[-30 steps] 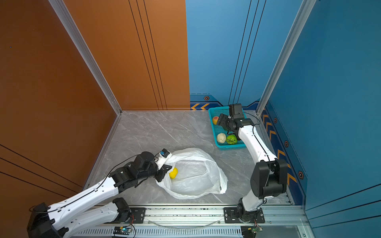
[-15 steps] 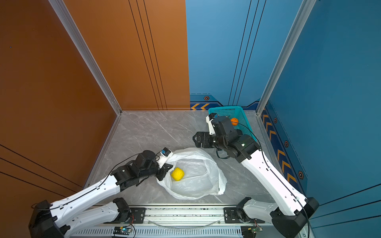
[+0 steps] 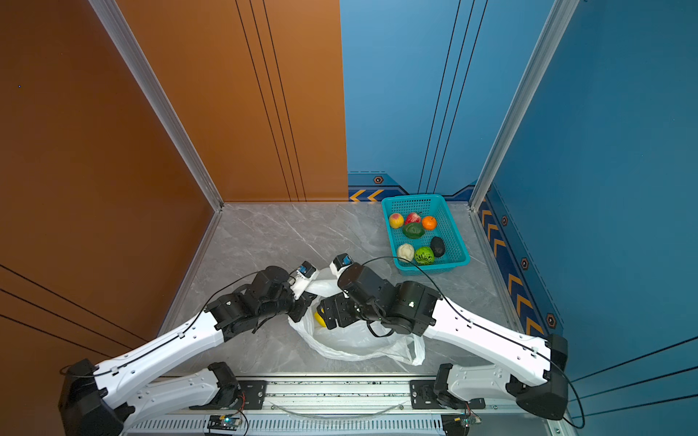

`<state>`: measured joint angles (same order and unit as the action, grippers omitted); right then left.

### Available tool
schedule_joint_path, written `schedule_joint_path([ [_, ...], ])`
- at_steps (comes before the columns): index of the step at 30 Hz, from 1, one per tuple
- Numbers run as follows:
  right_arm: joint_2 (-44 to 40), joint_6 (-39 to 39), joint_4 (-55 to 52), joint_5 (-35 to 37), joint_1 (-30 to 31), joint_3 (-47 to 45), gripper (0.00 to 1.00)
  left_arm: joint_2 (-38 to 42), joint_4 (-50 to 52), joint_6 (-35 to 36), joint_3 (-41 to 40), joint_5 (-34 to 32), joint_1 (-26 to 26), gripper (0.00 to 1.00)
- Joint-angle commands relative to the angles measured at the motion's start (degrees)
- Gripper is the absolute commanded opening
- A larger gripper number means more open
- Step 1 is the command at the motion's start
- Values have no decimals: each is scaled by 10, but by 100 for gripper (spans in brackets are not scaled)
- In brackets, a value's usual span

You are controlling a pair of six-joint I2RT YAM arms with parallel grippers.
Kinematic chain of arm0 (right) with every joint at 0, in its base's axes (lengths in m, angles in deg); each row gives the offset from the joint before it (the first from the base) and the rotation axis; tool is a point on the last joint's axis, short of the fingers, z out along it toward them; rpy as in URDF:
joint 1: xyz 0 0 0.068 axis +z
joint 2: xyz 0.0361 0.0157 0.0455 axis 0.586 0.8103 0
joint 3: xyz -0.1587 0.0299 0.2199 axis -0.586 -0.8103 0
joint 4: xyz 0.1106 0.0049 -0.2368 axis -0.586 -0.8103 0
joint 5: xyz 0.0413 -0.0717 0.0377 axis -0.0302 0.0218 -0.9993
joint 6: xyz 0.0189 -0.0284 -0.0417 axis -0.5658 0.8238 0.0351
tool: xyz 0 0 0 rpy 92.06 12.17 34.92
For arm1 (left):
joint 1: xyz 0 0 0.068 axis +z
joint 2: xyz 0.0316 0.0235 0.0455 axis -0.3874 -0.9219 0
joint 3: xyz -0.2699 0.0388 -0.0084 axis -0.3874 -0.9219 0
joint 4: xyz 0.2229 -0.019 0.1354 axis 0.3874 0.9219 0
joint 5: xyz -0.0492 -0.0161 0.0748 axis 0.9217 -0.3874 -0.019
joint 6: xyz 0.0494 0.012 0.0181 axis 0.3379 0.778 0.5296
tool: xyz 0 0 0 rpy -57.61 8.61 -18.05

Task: Untie the knot of the plastic bag and take out the fruit
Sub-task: Pick up the fruit from the plastic bag.

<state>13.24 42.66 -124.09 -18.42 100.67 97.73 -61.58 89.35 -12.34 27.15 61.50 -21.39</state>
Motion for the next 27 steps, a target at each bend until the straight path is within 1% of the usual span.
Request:
schedule_joint_path([
  [1,22,-3,54,33,17,-51,91,-5,16,12,21,-17,7,0],
  [4,39,1,80,37,27,-79,89,-13,18,13,28,-20,7,0],
  [8,58,14,80,50,53,-77,89,-27,30,11,42,-21,7,0],
  [11,73,4,82,54,57,-86,89,-29,27,9,43,-20,7,0],
  [13,77,-8,90,57,54,-101,89,-26,27,8,43,-22,7,0],
  [16,76,-24,134,40,43,-147,88,-20,26,5,41,-26,7,0],
  [21,92,-36,142,28,33,-177,88,-21,26,6,47,-18,8,0],
  [27,110,-67,179,9,-19,-202,88,-18,8,10,37,-5,6,0],
])
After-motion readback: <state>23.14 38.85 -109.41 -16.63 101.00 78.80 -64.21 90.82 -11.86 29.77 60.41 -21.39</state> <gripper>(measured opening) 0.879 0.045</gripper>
